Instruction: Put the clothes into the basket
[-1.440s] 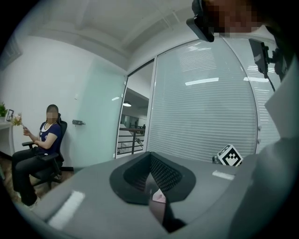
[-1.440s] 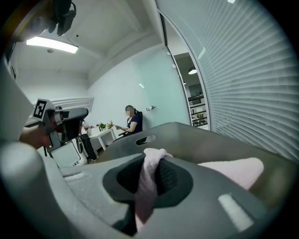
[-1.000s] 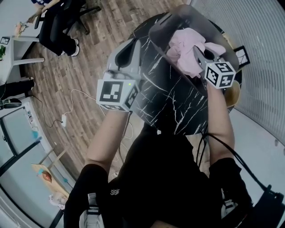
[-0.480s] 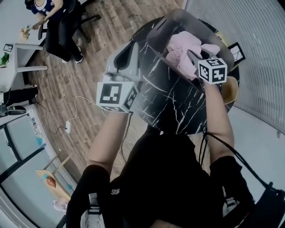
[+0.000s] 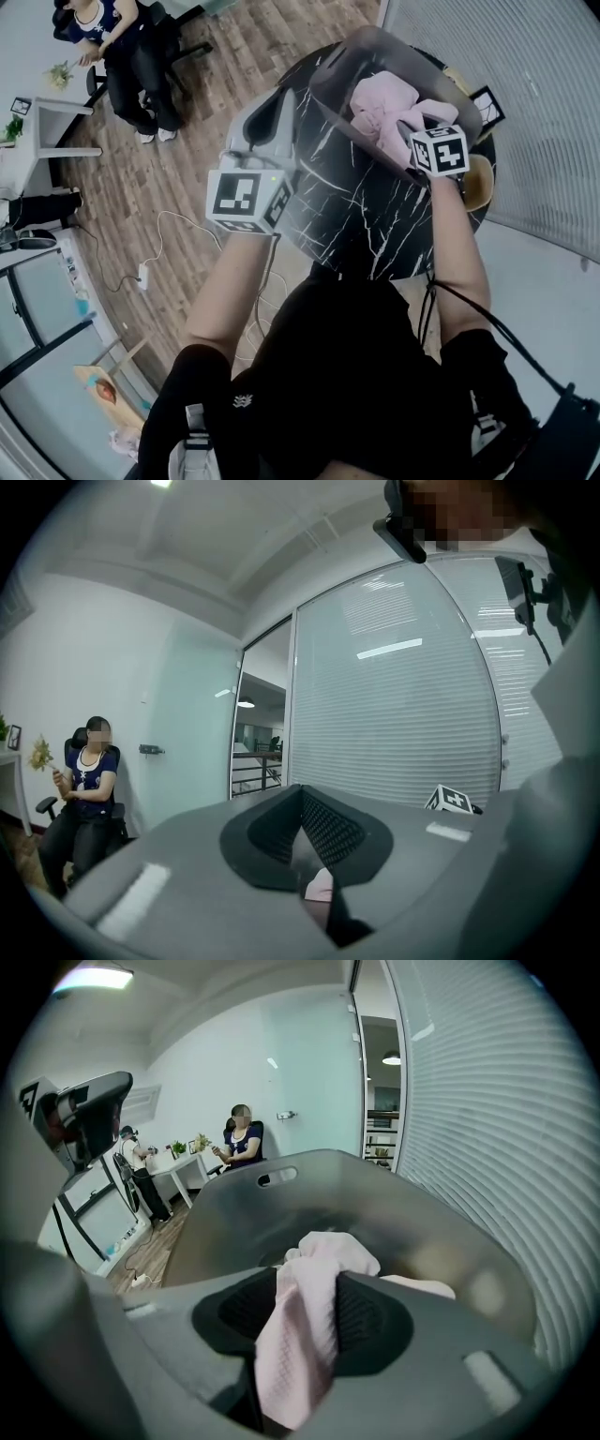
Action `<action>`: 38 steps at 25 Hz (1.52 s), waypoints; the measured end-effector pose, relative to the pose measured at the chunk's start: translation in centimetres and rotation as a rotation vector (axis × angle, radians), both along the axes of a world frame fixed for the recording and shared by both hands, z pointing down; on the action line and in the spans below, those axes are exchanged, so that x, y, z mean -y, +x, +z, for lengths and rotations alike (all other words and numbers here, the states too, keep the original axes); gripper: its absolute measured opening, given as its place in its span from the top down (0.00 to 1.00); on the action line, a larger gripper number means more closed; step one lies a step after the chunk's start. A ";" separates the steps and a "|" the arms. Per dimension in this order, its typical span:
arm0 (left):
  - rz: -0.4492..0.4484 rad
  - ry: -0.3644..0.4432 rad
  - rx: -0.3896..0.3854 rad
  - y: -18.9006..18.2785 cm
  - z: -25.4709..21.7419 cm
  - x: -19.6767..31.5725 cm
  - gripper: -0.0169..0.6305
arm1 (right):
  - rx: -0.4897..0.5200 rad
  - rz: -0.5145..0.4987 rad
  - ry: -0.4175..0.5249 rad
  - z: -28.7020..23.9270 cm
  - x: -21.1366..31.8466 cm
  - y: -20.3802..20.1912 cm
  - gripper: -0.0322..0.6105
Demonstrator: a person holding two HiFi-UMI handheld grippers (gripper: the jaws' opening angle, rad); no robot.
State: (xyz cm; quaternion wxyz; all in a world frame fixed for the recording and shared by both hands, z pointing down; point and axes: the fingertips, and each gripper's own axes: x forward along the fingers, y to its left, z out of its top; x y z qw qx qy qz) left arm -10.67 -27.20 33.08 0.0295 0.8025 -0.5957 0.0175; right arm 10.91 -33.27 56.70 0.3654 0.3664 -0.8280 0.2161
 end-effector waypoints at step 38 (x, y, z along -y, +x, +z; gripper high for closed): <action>0.099 0.098 0.035 2.1 -4.0 -7.8 0.96 | 0.481 0.117 0.690 -22.0 -12.2 6.0 0.94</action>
